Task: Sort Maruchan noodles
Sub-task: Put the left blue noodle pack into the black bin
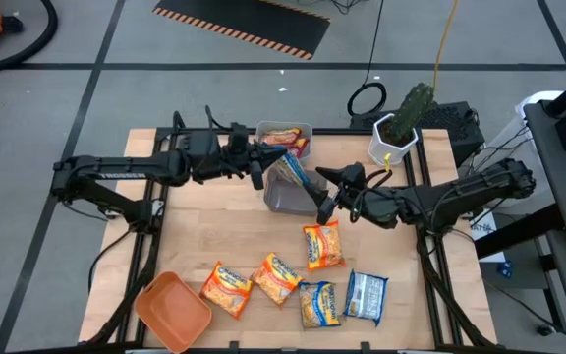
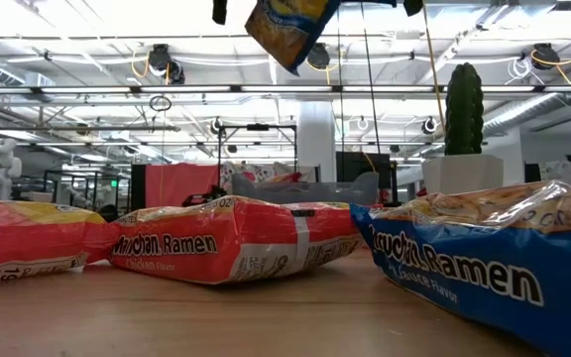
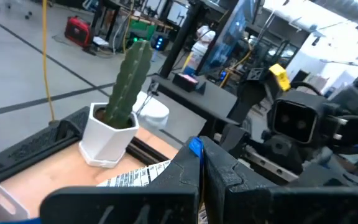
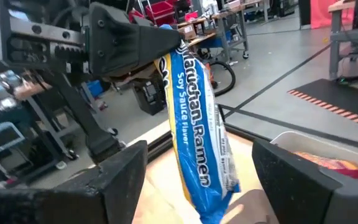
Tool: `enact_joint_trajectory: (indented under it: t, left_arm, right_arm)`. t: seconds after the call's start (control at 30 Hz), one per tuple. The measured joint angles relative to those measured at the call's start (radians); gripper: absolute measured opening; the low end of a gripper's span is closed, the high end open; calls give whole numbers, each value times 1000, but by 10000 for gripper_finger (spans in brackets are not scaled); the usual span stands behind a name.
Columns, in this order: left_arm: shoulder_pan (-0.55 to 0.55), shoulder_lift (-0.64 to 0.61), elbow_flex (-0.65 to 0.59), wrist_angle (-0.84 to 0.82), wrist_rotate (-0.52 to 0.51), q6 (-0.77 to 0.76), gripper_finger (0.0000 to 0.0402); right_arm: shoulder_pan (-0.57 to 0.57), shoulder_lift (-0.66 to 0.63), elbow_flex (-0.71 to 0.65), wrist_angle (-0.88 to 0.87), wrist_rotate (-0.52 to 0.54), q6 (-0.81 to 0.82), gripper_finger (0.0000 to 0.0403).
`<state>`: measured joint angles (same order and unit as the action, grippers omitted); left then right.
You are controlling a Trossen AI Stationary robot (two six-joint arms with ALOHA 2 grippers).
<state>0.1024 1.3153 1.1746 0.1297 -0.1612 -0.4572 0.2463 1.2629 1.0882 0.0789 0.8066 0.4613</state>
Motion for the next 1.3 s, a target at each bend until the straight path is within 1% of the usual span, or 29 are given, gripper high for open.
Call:
enact_joint_trajectory:
  t: [0.17,0.3,0.47,0.57,0.67,0.73,0.8,1.0,1.17,1.23,1.3]
  left_arm:
    - [0,7,0,1,-4,11,0]
    - [-1,7,0,2,14,10,0]
    - [-6,7,0,2,19,20,0]
    - [-7,7,0,1,20,21,0]
    - [-6,7,0,-16,20,31,0]
    - [-4,7,0,-33,20,31,0]
    - [0,7,0,-33,20,27,0]
    - [16,6,0,-31,19,32,0]
    - [16,6,0,-32,10,26,0]
    - [16,6,0,-33,10,6,0]
    - [16,6,0,-34,10,-4,0]
  right_arm:
    - [-5,0,0,-8,0,-17,306]
    - [-5,0,0,-4,0,26,306]
    - [-15,0,0,-14,-1,8,306]
    - [-43,9,0,-21,-53,3,306]
    - [-65,27,0,-12,-61,-21,306]
    - [-90,36,0,26,-106,-42,306]
    - [-116,49,0,67,-172,-46,306]
    - [-172,119,0,73,-292,-47,306]
    - [-198,152,0,81,-265,-40,302]
    - [-210,152,0,90,-267,-40,291]
    - [-224,152,0,90,-294,-40,277]
